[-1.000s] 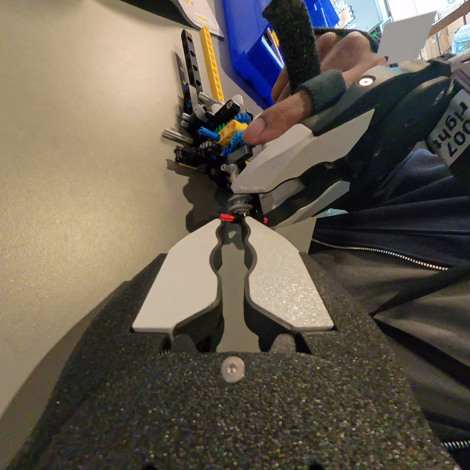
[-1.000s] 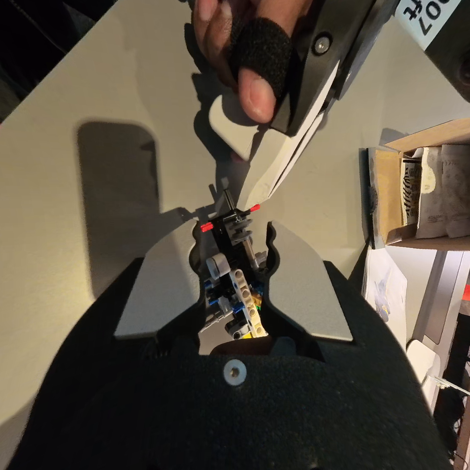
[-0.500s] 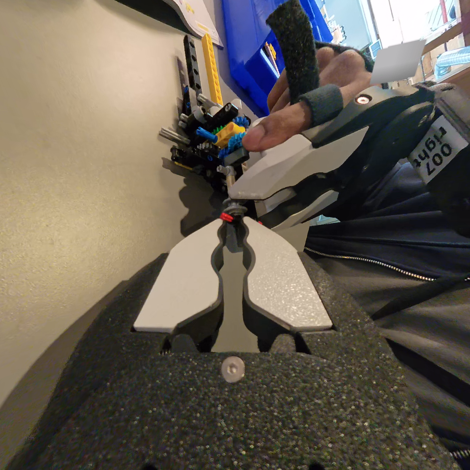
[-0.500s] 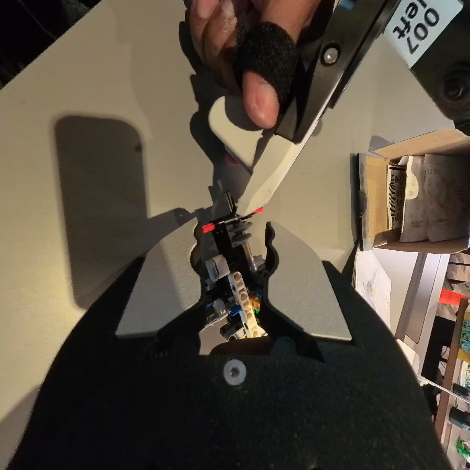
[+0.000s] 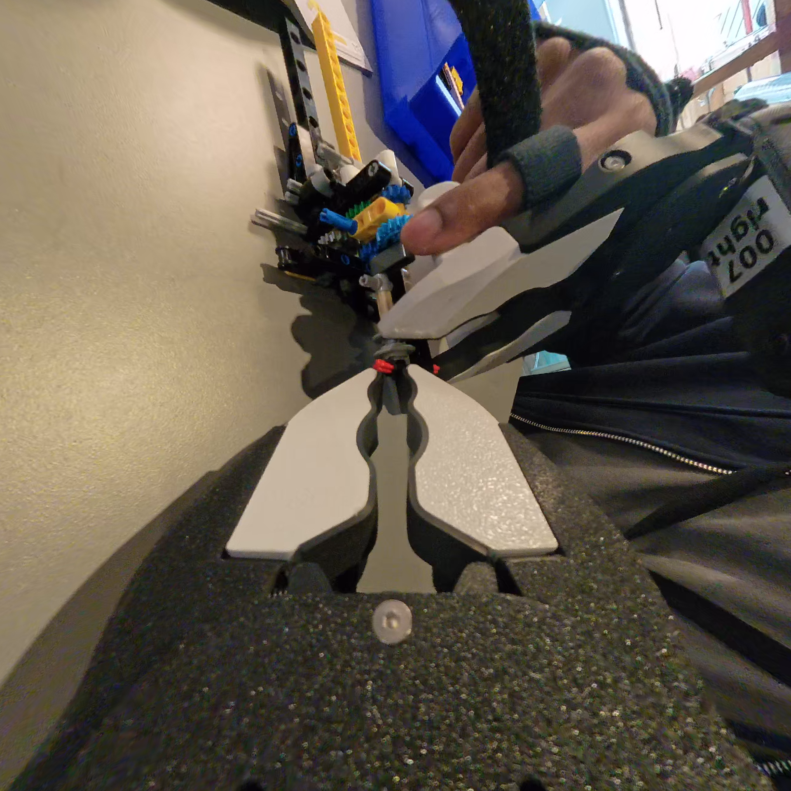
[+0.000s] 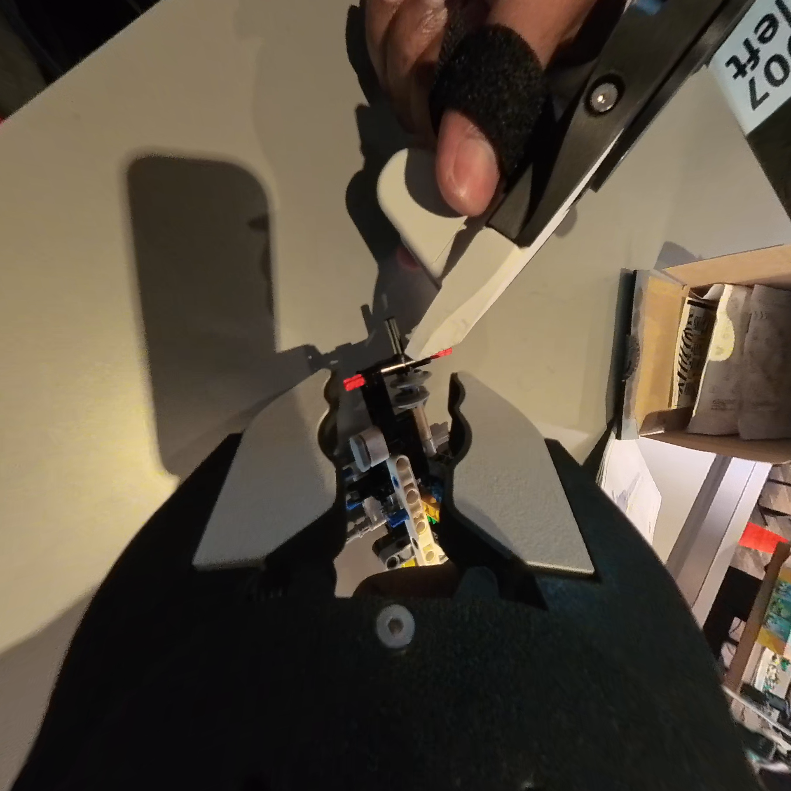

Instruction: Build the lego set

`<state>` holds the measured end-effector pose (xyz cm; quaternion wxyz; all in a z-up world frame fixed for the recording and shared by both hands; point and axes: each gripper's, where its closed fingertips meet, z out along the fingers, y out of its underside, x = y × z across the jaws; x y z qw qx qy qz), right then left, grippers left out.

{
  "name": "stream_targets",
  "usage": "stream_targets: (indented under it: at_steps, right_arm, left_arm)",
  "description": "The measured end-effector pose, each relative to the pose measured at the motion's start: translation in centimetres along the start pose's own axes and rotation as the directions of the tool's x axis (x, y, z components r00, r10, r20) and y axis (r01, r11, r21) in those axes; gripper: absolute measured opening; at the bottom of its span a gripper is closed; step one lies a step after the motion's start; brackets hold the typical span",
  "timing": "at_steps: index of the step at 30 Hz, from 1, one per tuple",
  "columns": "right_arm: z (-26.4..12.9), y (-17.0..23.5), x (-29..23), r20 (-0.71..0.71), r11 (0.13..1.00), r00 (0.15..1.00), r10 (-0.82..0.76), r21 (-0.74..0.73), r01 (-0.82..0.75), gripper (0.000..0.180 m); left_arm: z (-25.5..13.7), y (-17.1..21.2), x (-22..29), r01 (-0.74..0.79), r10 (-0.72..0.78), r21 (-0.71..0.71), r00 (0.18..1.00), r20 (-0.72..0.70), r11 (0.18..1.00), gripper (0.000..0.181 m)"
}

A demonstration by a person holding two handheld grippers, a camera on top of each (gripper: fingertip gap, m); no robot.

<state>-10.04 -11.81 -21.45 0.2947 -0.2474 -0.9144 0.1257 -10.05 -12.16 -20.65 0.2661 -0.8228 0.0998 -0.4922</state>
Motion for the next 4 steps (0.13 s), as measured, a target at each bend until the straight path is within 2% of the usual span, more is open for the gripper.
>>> stream_targets:
  at_steps: [4]
  right_arm:
    - [-0.37, -0.37, 0.08, 0.027, 0.999, 1.0, -0.011, 0.038, 0.01, 0.049]
  left_arm:
    - [-0.04, -0.07, 0.02, 0.009, -0.009, 0.004, 1.0, -0.007, 1.0, 0.008]
